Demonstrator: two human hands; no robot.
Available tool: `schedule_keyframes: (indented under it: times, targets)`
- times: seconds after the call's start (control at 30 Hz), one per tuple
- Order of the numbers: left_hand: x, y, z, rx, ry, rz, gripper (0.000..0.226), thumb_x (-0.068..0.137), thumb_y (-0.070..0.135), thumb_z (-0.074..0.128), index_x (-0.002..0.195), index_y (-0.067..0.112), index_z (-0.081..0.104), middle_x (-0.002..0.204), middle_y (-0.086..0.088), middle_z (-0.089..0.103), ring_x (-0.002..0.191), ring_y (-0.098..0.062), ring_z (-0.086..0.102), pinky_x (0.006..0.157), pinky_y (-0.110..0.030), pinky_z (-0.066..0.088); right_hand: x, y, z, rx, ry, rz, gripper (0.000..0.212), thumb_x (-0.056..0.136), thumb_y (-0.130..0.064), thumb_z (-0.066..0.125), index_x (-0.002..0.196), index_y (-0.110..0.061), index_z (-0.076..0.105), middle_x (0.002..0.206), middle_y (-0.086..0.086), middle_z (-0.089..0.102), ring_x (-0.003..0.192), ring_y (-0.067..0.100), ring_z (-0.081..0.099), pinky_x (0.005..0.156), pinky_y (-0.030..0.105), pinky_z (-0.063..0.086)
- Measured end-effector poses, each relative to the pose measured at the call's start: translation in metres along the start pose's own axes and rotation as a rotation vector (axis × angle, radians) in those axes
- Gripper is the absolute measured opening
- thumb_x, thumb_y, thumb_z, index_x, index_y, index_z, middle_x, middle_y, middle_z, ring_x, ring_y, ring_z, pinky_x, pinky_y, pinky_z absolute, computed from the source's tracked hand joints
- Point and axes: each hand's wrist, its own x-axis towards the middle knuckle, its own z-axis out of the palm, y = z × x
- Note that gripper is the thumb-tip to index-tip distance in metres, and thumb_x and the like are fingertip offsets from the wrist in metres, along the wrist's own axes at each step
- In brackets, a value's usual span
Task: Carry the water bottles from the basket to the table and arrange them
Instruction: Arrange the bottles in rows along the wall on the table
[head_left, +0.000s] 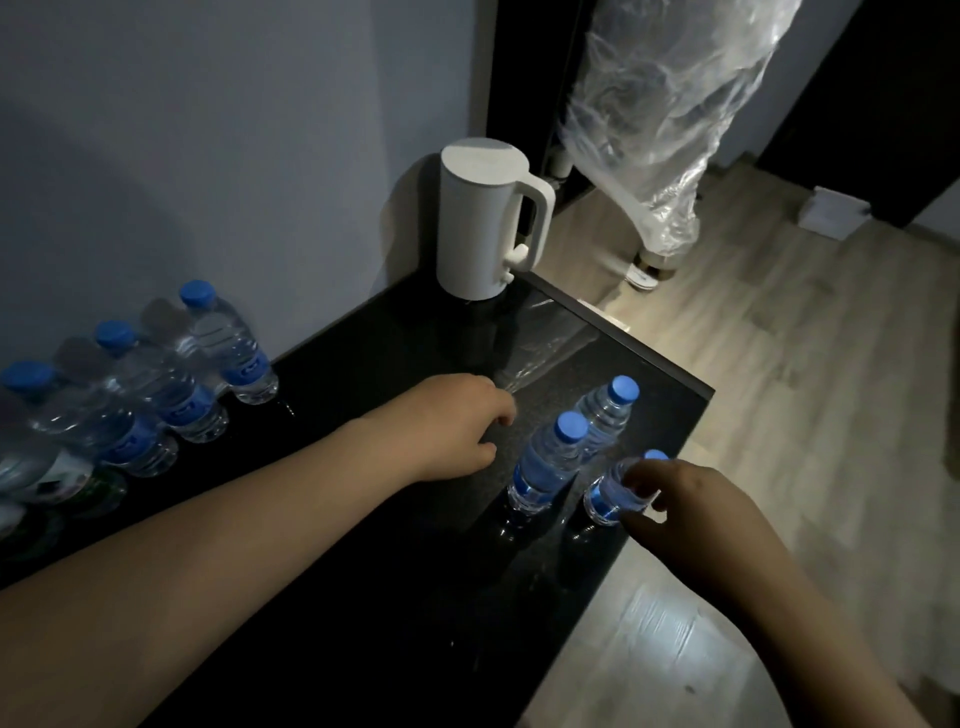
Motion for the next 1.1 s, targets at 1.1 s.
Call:
schedule_keyframes:
  times: [1.1]
  targets:
    - [0.031, 0.015, 0.044, -0.230, 0.095, -0.106, 0.024, 0.071, 0.031, 0.071, 0.089, 0.022, 0.057, 0.095, 0.005, 0.048, 0.080, -0.013, 0.055, 0.072, -0.034, 0.054, 0.125, 0.033, 0.016, 0.170, 0.209, -0.144, 0.035, 0.079, -0.025, 0.073, 0.109, -0.013, 0.060, 0.105, 0.004, 0.057, 0.087, 0.011, 0.048, 0.075, 0.023, 0.039]
